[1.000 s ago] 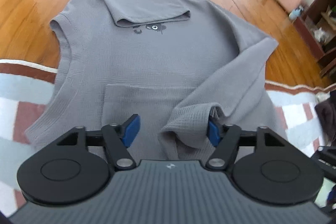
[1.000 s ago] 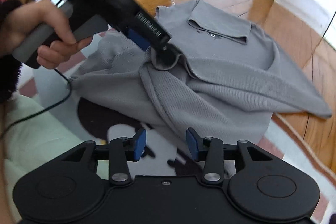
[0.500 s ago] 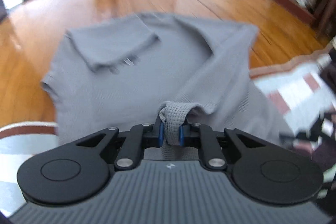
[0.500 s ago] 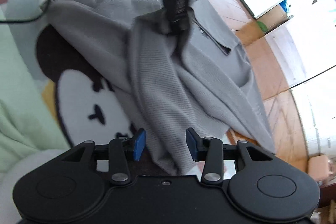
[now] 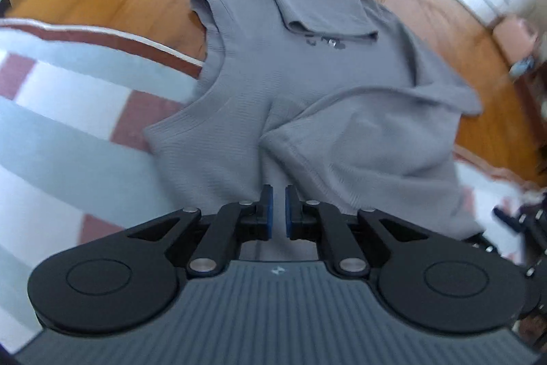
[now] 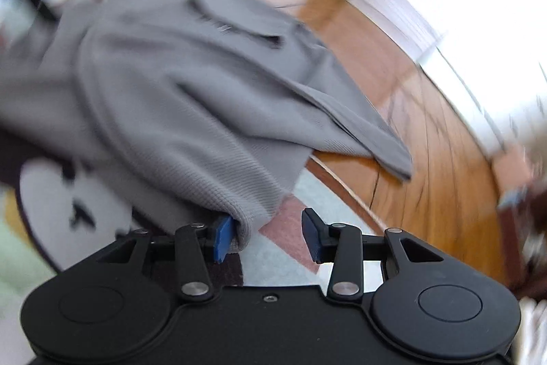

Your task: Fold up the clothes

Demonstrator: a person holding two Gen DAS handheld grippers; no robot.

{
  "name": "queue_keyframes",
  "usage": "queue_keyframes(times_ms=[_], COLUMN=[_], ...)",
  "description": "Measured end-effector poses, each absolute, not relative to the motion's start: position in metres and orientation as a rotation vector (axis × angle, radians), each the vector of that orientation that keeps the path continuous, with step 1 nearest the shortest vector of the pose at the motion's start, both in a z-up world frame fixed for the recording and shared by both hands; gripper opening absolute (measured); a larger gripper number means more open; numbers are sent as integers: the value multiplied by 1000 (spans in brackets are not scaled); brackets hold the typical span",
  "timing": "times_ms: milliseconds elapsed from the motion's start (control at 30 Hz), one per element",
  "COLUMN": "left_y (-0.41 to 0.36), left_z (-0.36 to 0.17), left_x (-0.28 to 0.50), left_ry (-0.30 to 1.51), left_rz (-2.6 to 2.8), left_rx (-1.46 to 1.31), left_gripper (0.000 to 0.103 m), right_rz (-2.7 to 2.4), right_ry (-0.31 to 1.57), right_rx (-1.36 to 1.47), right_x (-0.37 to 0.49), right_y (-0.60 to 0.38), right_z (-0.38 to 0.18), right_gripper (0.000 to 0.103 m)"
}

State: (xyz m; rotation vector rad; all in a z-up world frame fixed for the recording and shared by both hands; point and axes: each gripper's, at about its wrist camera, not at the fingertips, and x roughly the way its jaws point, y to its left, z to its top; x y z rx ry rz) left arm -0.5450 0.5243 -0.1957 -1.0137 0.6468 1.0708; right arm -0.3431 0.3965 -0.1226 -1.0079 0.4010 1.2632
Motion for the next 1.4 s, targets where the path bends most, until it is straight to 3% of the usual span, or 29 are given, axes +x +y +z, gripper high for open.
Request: queue_keyframes(times_ms=[100, 167, 333, 400, 500, 567, 633, 733, 800, 833, 867, 1067, 1233, 1300, 1333, 1367, 1400], left_y=[532, 535, 539, 542, 547, 549, 549, 546, 543, 543, 543, 547, 549, 546, 544, 542, 540], left_z=[-196, -199, -210, -210, -210, -213, -216, -223, -225, -224, -224, -229, -232, -229, -228, -227, -225], left_x=[-541, -542, -543, -538, -522, -509, -499, -489, -488, -489, -490, -496, -496, -492, -490, -485, -480], left_ry=[632, 627, 565, 557, 580, 621, 683, 736, 722, 705, 687, 605, 599, 591, 589, 617, 643], left_rz=[1078, 1070, 1016, 1000, 998, 1018, 1060, 1059, 1033, 1015, 997, 977, 955, 913, 894, 897, 900], left_rx=[-1006, -1025, -1079, -1071, -1004, -942, -870, -798, -783, -789, -796, -865, -874, -849, -835, -804, -775], left_gripper=[13, 28, 37, 42, 50, 65, 72, 69, 56, 42, 37, 37, 51, 49, 35, 15, 12], right_rz=[1227, 1209, 1240, 1300, 1380, 1385, 1351, 1242, 1140, 1097, 1059, 1013, 991, 1021, 1052, 1080, 1105], right_ry=[596, 772, 1021, 1081, 1211, 1293, 1397, 1593, 1706, 1715, 1690, 1618, 1579, 1514, 1442, 1367, 1294], right_rx=[-861, -795, -581, -452, -258, -164, -108, 38, 144, 153, 141, 89, 92, 4, -94, -192, -283], right_x=[-316, -300, -269, -254, -224, -199, -170, -125, -103, -97, -92, -98, -99, -106, -114, -122, -130], right_y=[396, 390, 371, 372, 393, 418, 450, 491, 512, 520, 528, 564, 583, 591, 598, 605, 611], right_z=[-118, -125, -128, -119, -110, -111, -122, -148, -167, -171, -172, -181, -193, -186, -183, -179, -176], right_gripper=[44, 40, 37, 39, 53, 60, 66, 66, 66, 66, 66, 66, 67, 66, 56, 38, 30])
